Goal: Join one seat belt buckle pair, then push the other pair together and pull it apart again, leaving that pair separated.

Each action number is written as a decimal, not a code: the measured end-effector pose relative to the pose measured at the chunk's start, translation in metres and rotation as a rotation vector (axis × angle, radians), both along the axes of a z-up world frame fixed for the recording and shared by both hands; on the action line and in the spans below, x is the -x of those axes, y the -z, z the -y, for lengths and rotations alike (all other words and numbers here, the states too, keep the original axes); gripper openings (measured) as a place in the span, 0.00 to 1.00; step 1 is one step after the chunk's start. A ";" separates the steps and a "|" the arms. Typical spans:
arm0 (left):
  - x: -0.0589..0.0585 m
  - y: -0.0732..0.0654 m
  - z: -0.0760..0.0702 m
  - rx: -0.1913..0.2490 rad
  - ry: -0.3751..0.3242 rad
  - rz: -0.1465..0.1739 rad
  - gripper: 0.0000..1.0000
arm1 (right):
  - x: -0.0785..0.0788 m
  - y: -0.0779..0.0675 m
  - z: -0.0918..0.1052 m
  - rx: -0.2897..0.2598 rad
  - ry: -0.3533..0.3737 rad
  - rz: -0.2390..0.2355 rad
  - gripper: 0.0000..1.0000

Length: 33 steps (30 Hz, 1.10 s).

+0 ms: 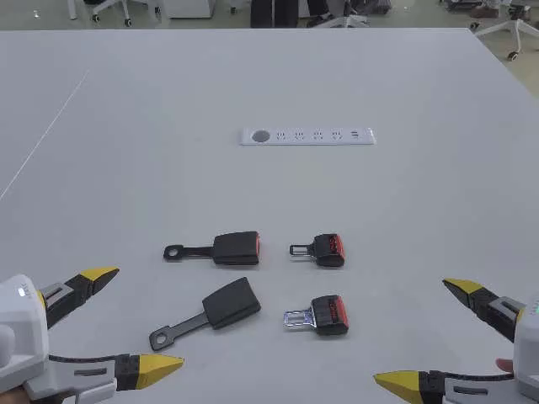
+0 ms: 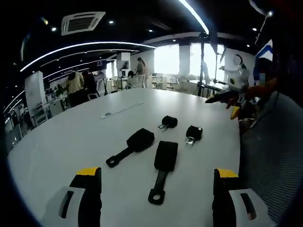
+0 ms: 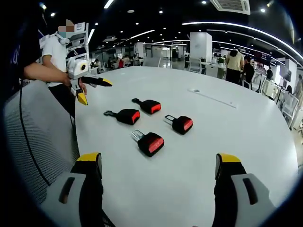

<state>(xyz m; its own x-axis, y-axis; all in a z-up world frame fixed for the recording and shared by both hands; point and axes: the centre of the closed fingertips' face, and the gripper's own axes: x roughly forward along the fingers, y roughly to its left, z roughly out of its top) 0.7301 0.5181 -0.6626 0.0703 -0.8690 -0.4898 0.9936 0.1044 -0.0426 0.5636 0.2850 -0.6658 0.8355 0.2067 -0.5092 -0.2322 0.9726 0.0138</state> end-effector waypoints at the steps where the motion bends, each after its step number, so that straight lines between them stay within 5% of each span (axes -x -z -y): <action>1: 0.000 0.000 0.000 0.001 -0.001 -0.004 1.00 | 0.000 0.000 0.000 0.000 0.000 0.000 1.00; 33: 0.000 -0.001 0.000 0.005 -0.014 -0.008 1.00 | -0.001 0.001 -0.002 -0.004 -0.010 -0.003 1.00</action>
<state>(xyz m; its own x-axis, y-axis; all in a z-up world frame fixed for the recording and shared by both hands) 0.7303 0.5178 -0.6612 0.0789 -0.8705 -0.4858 0.9917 0.1183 -0.0511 0.5644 0.2869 -0.6664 0.8317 0.2172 -0.5109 -0.2419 0.9701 0.0186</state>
